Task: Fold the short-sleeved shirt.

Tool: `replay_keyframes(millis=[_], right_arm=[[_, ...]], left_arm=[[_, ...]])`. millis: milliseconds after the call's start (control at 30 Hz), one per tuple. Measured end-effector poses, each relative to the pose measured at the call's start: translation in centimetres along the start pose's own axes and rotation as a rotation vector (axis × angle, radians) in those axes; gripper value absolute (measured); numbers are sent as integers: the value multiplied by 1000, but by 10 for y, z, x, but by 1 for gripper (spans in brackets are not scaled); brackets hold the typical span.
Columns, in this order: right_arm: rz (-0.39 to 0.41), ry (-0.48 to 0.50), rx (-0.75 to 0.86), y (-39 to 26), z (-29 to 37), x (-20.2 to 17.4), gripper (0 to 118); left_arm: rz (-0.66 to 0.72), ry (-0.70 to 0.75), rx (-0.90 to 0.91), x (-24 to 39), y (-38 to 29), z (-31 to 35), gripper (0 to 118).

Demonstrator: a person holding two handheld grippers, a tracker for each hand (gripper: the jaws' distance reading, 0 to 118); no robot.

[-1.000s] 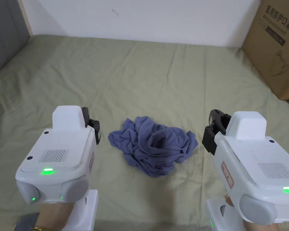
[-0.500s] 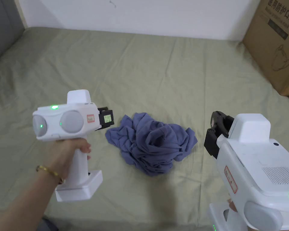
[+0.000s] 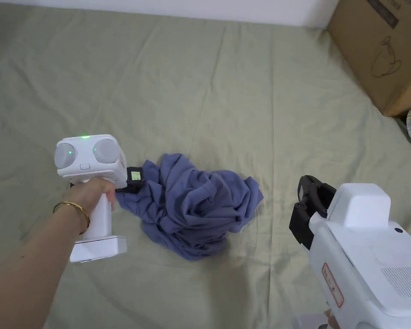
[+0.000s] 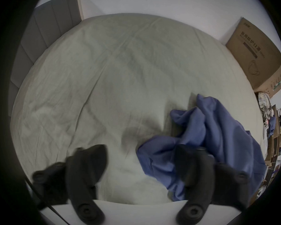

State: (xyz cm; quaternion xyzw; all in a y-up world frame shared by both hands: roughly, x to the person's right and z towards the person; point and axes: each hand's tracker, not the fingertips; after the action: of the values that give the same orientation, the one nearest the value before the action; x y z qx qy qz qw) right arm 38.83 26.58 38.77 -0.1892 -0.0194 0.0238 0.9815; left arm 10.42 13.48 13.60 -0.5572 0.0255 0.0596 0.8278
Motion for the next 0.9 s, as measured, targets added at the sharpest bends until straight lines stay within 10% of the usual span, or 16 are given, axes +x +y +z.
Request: replay_keyframes(millis=[133,267,500,633,900], right_arm=[[3,-9,-28,-3,-12,1,0],[-5,-3,-41,0,-23,3,0],[-6,19,-179,20,-77,21,2],[-111,82,-366,34,-139,36,95],[-148,-22,-762,15,-258,32,100]], left_arm=[[-37,-65,-59,8,-2,-9,31],[-16,-64,-54,3,0,-8,3],[37,-189,181,-15,-9,59,0],[88,-256,229,-30,-17,88,0],[89,-239,259,-52,-32,97,0]])
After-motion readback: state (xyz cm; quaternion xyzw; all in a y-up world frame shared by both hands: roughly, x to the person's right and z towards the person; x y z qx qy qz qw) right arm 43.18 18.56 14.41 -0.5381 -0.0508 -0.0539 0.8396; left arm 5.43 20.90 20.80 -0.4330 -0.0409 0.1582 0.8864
